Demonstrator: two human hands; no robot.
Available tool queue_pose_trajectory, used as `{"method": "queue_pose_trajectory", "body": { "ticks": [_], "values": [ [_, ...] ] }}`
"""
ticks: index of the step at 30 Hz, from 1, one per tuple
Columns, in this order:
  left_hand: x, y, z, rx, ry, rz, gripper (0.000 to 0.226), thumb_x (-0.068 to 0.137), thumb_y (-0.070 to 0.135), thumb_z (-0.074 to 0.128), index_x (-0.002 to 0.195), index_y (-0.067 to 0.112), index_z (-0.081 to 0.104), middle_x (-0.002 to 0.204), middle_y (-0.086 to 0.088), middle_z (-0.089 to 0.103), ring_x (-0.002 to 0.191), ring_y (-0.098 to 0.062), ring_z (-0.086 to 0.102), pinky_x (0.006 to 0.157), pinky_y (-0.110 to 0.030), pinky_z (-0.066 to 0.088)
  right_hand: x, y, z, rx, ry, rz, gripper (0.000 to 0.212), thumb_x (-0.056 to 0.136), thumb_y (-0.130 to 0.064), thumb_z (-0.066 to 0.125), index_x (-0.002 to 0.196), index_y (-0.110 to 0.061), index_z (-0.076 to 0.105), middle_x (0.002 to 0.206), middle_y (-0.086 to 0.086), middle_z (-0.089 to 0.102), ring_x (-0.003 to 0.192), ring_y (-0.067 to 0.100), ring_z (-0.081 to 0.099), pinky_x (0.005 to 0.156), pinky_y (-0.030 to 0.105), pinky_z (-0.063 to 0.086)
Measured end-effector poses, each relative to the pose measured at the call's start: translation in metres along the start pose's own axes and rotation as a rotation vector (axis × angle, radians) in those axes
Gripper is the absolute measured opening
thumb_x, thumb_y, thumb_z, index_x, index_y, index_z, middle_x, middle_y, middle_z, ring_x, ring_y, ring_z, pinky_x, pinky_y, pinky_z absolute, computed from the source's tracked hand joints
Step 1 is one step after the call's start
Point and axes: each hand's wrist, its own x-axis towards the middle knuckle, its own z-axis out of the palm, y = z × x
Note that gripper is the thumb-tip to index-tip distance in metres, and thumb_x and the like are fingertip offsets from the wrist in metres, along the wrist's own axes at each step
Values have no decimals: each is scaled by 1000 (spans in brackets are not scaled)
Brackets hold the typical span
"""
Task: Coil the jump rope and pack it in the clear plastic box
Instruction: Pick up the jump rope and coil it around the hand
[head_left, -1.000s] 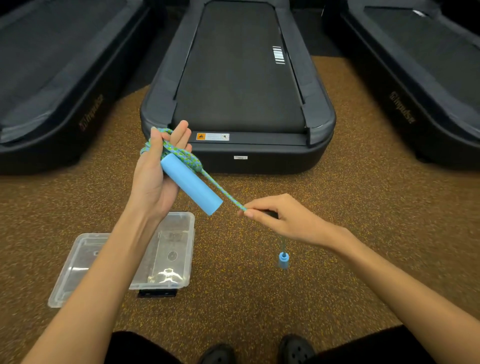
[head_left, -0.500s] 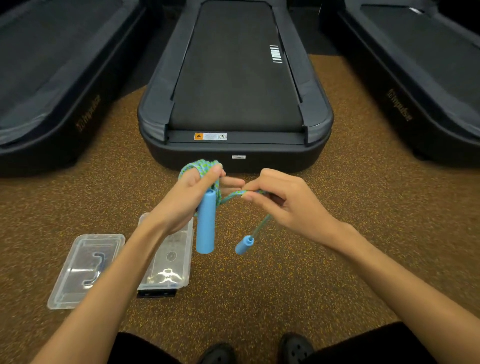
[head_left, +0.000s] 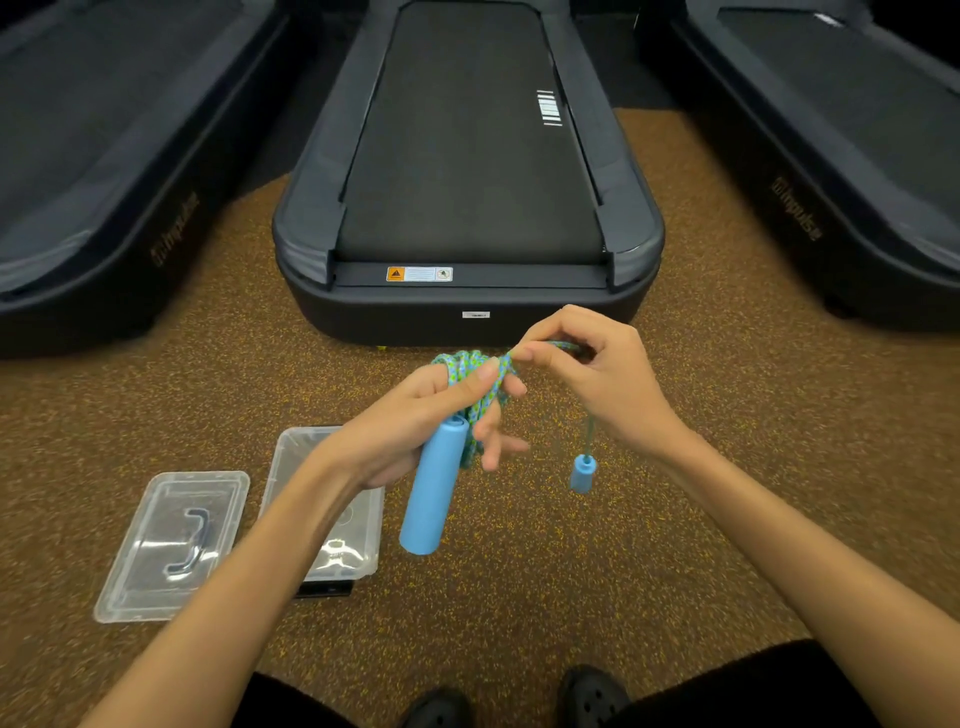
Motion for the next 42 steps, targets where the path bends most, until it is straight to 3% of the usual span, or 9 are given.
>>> {"method": "queue_pose_trajectory", "body": {
  "ticks": [5,8,12,16,21,26,30,33,42],
  "values": [
    [-1,5,-1,-75,-3,32,19,95,20,44,90,8,57,62,0,53,48,-15,56,64,-35,54,4,9,4,98,12,74,6,80,-19,72,77,-23,68,74,-8,65,67,-1,53,65,14,40],
    [-1,8,-2,-80,56,61,17,93,21,46,86,12,58,72,-2,65,48,-15,57,51,-25,48,5,16,6,126,3,87,3,85,-17,68,83,-18,71,77,-5,67,72,5,55,69,23,44],
    [1,15,-5,-62,169,127,16,87,22,47,88,9,58,75,-1,71,50,-14,62,48,-21,49,6,25,10,124,-32,101,13,89,-21,62,93,-14,72,88,15,70,74,23,56,71,44,46],
    [0,23,-12,-87,264,190,15,88,20,46,88,10,57,68,3,69,50,-11,61,47,-20,48,6,28,16,98,-72,109,14,92,-19,59,95,-17,72,79,0,68,68,4,49,64,31,40],
    [-1,30,-15,-323,274,274,22,92,19,44,82,14,63,70,5,66,60,-12,66,64,-25,55,4,30,23,85,-128,141,17,94,-16,57,101,-14,71,69,-26,64,64,-4,51,63,10,39],
    [5,33,-16,-507,282,394,31,98,12,34,85,8,62,102,-12,73,99,-25,70,81,-32,56,-1,31,29,10,-207,156,19,94,-25,56,105,-21,72,66,-15,59,62,0,47,58,16,37],
    [9,32,-18,-438,308,427,34,101,13,31,86,10,62,120,-17,65,117,-27,60,97,-35,49,-5,29,30,-18,-261,157,20,94,-28,56,107,-24,71,69,2,62,60,10,45,55,31,37],
    [10,30,-21,-359,380,443,35,101,14,32,86,12,64,128,-16,61,122,-25,57,104,-36,43,-7,26,30,-45,-293,152,23,94,-26,56,109,-16,71,70,8,63,59,7,43,55,23,36],
    [11,24,-34,-227,509,407,22,102,18,34,90,14,52,134,-11,57,126,-19,52,110,-34,36,-11,13,29,-171,-392,16,23,93,-21,59,111,-11,70,84,-24,60,74,-9,56,66,7,37]
  ]
}}
